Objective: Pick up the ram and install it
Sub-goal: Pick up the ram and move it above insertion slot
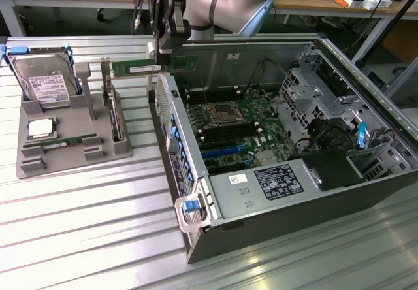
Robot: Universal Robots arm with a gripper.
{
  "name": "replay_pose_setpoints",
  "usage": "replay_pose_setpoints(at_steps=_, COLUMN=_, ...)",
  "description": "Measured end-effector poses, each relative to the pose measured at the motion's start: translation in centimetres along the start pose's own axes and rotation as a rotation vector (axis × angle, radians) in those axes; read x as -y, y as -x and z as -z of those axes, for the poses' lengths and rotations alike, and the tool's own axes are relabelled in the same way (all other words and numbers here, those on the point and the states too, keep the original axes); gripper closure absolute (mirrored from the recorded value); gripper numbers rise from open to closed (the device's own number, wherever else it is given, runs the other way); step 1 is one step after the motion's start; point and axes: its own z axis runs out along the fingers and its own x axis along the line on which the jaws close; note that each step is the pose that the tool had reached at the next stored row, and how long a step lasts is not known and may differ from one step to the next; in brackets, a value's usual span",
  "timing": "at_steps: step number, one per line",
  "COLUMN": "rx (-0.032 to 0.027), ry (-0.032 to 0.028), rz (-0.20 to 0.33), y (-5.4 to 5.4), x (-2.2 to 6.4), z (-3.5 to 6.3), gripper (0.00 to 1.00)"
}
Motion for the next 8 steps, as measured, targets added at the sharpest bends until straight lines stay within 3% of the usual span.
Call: replay_pose_setpoints(at_steps=8, rx=0.0000, ry=0.0000, rz=0.000, y=-0.1, x=1.39, z=0.07, gripper=0.88)
